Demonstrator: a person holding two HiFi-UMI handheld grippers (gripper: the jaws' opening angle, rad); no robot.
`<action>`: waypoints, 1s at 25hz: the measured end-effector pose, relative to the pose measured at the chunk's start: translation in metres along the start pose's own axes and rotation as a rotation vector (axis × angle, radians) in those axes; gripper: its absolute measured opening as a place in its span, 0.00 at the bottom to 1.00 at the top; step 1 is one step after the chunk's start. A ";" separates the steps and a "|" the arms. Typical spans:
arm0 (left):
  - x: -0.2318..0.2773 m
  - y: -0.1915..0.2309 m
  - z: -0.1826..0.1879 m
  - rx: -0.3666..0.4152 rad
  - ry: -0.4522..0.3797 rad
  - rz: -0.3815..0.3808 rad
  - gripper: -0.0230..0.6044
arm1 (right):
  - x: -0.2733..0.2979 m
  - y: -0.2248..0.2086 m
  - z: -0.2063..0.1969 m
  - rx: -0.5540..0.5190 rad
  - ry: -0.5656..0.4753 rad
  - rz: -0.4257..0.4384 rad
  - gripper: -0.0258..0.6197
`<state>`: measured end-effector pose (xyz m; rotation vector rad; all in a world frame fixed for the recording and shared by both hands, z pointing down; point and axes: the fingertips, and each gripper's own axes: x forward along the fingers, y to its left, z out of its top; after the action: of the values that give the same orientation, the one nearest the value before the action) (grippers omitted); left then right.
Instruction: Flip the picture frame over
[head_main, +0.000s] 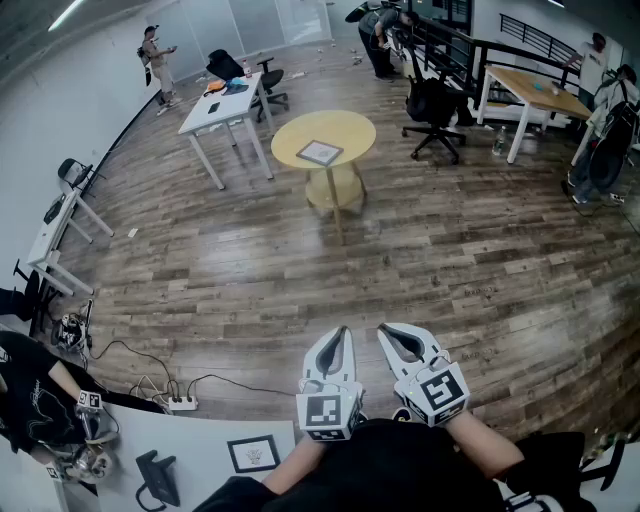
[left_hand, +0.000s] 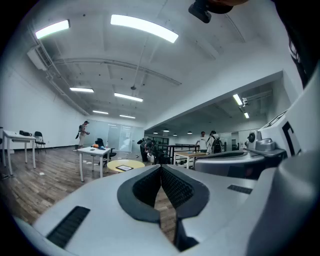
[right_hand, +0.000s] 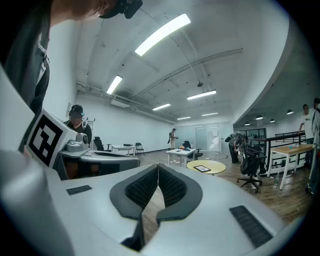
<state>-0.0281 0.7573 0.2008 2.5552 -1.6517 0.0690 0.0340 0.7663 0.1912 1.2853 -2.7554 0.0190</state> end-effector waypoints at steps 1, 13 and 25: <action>-0.002 0.004 0.000 0.003 0.002 -0.001 0.07 | 0.002 0.003 -0.001 0.005 0.004 -0.006 0.07; -0.015 0.054 0.007 -0.036 -0.032 0.039 0.07 | 0.016 0.007 -0.013 0.008 -0.016 -0.078 0.07; 0.007 0.059 -0.017 -0.035 0.029 0.030 0.07 | 0.036 -0.015 -0.024 0.062 0.010 -0.069 0.07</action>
<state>-0.0790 0.7285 0.2218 2.4926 -1.6657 0.0791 0.0243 0.7302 0.2182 1.3911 -2.7207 0.1059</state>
